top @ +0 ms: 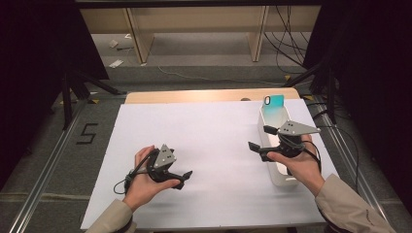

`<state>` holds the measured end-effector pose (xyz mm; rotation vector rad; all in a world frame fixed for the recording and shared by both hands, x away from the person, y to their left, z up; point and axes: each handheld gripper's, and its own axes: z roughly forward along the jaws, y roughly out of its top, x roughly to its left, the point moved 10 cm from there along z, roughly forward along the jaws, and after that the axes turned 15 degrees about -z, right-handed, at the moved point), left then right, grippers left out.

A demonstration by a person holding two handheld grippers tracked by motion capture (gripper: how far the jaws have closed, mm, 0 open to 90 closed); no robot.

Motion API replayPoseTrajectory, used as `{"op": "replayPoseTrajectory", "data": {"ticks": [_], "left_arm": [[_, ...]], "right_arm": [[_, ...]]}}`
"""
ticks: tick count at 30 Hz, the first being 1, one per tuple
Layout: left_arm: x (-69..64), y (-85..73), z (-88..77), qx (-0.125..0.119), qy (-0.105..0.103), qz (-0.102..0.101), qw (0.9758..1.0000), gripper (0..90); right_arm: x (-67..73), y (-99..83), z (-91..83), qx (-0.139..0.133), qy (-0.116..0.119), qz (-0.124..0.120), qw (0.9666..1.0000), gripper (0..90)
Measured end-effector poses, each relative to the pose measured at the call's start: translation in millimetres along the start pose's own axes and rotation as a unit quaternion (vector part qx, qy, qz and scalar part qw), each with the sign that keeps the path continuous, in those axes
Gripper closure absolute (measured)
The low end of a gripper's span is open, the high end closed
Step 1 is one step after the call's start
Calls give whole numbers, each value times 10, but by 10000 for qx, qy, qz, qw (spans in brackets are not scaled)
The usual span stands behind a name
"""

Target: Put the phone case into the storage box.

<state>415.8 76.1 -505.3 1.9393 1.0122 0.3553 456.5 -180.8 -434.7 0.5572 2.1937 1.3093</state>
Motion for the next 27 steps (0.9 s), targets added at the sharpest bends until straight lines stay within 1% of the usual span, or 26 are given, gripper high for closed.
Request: {"op": "replayPoseTrajectory", "data": {"ticks": [7,10,27], "left_arm": [[1,-1,0,-1,3,-4,10000,32],[2,-1,0,0,3,-3,10000,32],[5,-2,2,-1,6,1,10000,31]], "right_arm": [[49,-20,-28,-21,98,-55,9999,163],[60,16,-58,-121,58,-107,9999,165],[179,-2,-132,-111,265,-172,9994,163]]}}
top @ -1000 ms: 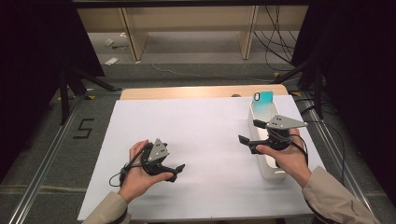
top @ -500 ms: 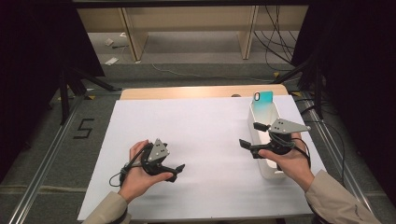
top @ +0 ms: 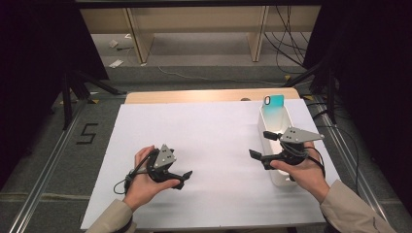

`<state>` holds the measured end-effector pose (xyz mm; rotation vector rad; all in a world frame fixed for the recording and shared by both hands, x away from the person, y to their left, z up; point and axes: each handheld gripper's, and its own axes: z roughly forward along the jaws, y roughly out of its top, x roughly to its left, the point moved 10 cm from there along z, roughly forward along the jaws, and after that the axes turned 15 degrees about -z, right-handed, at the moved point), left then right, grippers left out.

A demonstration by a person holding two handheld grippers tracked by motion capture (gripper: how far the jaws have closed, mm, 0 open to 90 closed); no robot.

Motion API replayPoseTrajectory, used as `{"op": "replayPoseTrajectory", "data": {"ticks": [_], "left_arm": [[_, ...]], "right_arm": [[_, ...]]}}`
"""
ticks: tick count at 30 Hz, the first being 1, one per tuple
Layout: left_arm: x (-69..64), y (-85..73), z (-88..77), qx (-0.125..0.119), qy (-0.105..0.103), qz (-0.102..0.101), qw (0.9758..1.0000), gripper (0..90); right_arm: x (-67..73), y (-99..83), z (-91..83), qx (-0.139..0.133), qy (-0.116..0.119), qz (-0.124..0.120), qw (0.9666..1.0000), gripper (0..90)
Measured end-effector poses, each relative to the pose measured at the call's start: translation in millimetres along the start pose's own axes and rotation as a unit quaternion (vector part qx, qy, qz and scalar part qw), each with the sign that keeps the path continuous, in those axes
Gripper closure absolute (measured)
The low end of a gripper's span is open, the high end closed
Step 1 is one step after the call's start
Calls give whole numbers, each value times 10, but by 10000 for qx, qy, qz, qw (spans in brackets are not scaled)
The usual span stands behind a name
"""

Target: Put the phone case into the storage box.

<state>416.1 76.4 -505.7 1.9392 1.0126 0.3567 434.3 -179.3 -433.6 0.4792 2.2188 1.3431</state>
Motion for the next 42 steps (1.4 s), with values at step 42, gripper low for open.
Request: {"op": "replayPoseTrajectory", "data": {"ticks": [42], "left_arm": [[0,-2,2,3,2,4,10000,31]], "right_arm": [[223,-100,-120,-49,268,-133,9995,161]]}}
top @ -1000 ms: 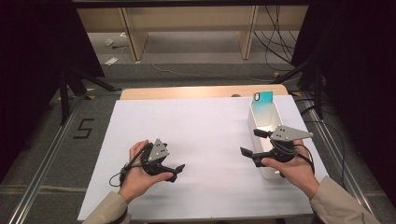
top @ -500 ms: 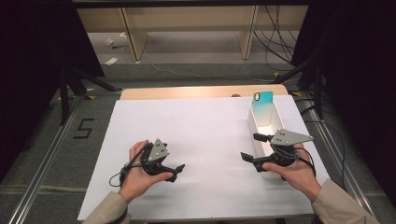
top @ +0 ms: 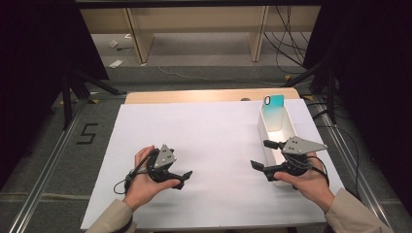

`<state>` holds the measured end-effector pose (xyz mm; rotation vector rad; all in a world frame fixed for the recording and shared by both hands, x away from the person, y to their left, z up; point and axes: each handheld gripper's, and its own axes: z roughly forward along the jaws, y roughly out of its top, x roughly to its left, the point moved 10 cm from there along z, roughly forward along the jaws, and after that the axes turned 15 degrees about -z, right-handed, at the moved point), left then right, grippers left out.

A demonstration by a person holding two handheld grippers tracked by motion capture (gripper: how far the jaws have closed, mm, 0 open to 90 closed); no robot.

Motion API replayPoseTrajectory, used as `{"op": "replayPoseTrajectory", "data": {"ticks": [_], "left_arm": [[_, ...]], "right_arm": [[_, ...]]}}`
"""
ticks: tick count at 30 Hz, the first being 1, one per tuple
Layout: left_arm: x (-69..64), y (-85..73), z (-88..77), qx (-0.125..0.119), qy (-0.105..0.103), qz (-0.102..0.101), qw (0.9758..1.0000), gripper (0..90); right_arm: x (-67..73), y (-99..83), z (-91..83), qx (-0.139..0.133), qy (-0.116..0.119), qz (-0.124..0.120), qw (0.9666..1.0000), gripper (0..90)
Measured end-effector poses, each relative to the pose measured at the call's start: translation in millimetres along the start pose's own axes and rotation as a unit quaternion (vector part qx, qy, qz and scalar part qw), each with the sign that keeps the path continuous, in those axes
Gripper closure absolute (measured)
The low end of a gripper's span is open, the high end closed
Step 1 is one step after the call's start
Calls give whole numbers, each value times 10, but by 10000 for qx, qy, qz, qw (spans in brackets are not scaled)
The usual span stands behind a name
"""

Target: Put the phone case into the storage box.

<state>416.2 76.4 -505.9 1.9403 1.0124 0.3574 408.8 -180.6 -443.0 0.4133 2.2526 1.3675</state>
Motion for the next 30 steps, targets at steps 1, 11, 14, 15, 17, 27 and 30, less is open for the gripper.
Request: {"op": "replayPoseTrajectory", "data": {"ticks": [1,11,14,15,17,27,30], "left_arm": [[0,0,0,-2,-1,0,10000,31],[-2,-4,1,11,-8,-13,10000,32],[-4,-5,3,14,-14,-6,10000,32],[-5,-5,3,15,-14,-6,10000,32],[-4,-5,3,12,-15,-7,10000,32],[2,-2,6,13,-28,-29,10000,32],[1,8,7,-12,-28,-24,10000,32]], "right_arm": [[4,-2,-1,3,0,-8,10000,161],[19,-21,10,3,16,-5,10000,161],[22,-26,15,11,14,-10,10000,161],[22,-29,18,13,12,-22,10000,160],[23,-30,23,8,13,-23,10000,160],[33,-22,29,-38,3,0,10000,161],[26,-18,24,-55,-5,-3,10000,161]]}}
